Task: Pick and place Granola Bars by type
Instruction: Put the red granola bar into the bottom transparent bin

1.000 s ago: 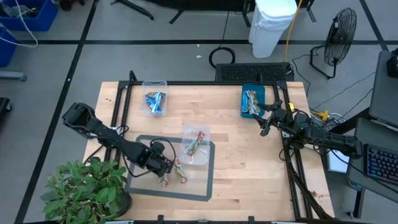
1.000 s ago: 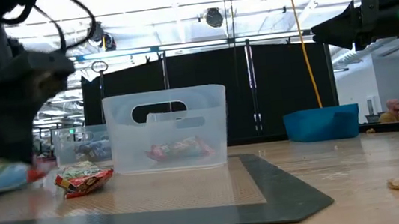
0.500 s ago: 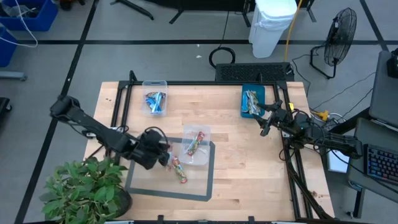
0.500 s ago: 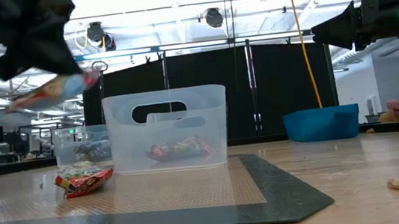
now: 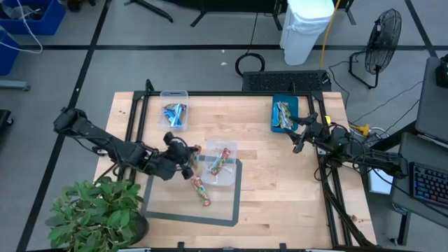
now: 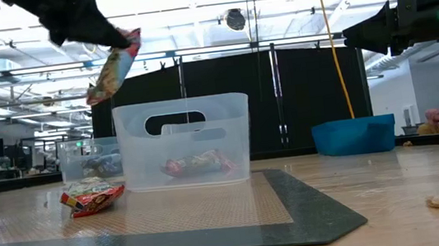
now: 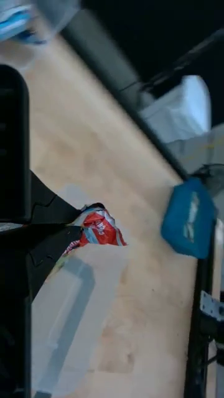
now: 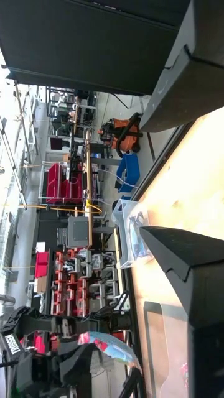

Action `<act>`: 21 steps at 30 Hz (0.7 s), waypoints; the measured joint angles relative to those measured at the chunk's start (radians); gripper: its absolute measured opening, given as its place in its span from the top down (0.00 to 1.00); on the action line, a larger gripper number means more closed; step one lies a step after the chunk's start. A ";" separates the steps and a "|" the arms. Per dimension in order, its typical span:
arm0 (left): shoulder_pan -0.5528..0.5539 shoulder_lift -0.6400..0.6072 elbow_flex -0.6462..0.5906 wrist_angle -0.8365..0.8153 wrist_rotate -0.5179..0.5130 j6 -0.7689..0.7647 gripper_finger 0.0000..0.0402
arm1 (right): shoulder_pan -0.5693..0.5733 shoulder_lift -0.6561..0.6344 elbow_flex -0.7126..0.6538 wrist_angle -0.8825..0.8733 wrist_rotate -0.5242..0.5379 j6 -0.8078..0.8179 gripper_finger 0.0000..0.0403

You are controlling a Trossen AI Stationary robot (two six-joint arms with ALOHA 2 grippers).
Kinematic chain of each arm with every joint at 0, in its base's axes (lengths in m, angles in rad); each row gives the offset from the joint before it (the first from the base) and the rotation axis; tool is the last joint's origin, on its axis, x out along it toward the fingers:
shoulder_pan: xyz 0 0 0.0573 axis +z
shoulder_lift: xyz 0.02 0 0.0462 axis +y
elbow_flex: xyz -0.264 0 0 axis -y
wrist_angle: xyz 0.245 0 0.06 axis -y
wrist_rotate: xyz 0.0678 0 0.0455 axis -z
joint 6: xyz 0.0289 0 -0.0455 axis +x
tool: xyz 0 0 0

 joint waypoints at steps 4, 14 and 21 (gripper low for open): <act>0.028 0.000 0.000 0.108 0.043 0.215 0.99 | 0.000 0.000 0.000 0.000 0.000 0.000 0.38; 0.137 0.022 0.000 0.351 0.335 0.459 0.99 | 0.000 0.000 0.000 0.000 0.000 0.000 0.38; 0.238 0.093 0.000 0.422 0.478 0.500 1.00 | 0.000 0.000 0.000 0.000 0.000 0.000 0.38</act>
